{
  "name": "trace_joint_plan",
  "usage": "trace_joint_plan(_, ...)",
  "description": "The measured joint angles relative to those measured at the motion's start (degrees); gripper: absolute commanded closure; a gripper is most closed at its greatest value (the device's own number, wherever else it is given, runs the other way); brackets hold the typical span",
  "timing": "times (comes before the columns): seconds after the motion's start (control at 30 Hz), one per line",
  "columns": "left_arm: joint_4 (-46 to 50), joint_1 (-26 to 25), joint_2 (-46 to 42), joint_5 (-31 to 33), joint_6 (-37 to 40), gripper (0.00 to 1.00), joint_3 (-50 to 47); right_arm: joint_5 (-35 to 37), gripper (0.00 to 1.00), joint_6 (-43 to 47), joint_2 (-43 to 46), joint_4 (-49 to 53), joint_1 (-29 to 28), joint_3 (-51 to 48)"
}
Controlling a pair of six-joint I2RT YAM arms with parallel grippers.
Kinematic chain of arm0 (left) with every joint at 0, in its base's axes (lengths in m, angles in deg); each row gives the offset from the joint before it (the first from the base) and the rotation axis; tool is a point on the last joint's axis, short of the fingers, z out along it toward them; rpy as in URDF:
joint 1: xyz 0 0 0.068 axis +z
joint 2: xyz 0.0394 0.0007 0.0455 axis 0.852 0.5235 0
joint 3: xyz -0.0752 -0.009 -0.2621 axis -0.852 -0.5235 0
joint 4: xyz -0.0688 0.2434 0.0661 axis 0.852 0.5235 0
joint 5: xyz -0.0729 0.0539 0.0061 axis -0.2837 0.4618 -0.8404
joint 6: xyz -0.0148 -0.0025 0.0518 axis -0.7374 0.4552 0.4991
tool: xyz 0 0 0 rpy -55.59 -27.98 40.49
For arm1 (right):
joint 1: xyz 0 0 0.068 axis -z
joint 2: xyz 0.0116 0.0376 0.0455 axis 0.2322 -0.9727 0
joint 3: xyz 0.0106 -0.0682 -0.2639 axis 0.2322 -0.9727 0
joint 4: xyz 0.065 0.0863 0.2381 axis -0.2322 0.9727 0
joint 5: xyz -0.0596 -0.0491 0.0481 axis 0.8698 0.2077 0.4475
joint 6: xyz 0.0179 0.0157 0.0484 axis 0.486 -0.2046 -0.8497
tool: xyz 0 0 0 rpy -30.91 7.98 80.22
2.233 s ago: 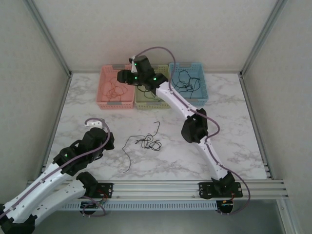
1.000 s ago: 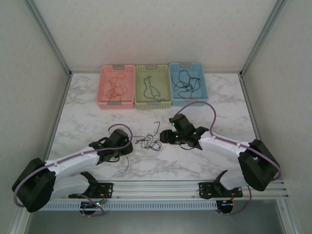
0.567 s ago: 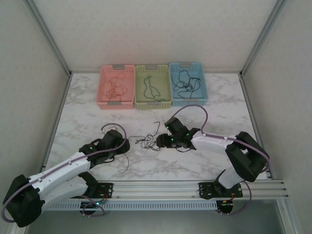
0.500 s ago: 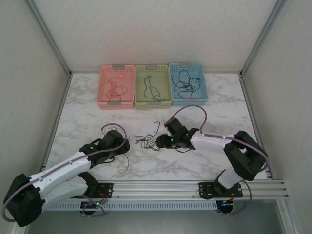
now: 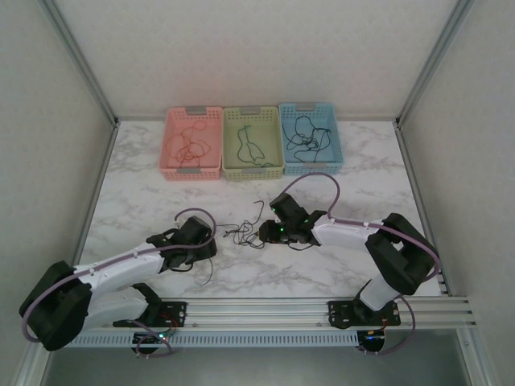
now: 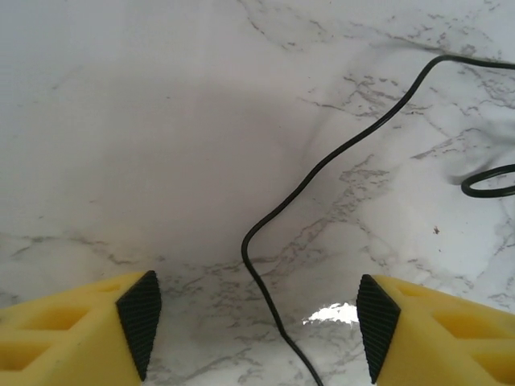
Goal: Untangle the cables
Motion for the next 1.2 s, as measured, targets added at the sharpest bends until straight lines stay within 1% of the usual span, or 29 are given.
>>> trace_joint_plan(0.07,0.15,0.02,1.11,0.74,0.07,0.51,0.35,0.02,0.68,0.02,0.02,0.07,0.0,0.33)
trace_joint_plan(0.17,1.44,0.26,2.21,2.25,0.2,0.71,0.66,0.09,0.68,0.09,0.28,0.22,0.0,0.87)
trace_joint_plan(0.23,2.69,0.42,2.54,3.37,0.48,0.88,0.87,0.5,0.68,0.31,1.27,0.57,0.0,0.94)
trace_joint_plan(0.3,2.45,0.5,2.54,3.74,0.68,1.0,1.09,0.92,0.66,0.48,2.47,0.79,0.0,0.94)
trace_joint_plan(0.4,0.68,0.48,2.43,2.58,1.36,1.0,1.55,1.33,0.55,0.76,4.63,1.09,0.0,0.94)
trace_joint_plan(0.53,1.49,0.44,-2.25,1.29,2.47,1.0,3.15,2.16,0.49,1.7,5.81,1.07,0.0,0.94)
trace_joint_plan(0.63,4.13,0.44,-8.13,1.2,3.93,1.0,7.65,2.14,0.48,1.97,5.79,1.09,0.0,0.94)
trace_joint_plan(0.77,8.13,0.44,-15.93,0.79,6.43,1.0,15.1,2.12,0.49,1.95,5.57,0.94,0.0,0.94)
trace_joint_plan(0.97,14.56,0.44,-26.03,-2.08,10.82,1.0,23.76,2.21,0.5,1.95,4.15,0.46,0.0,1.31)
trace_joint_plan(1.1,17.31,0.44,-30.32,-4.0,13.55,1.0,29.18,2.16,0.5,2.08,4.02,0.28,0.0,1.49)
trace_joint_plan(1.2,18.4,0.44,-30.95,-4.28,15.1,1.0,32.28,1.88,0.5,2.86,4.02,0.02,0.0,1.51)
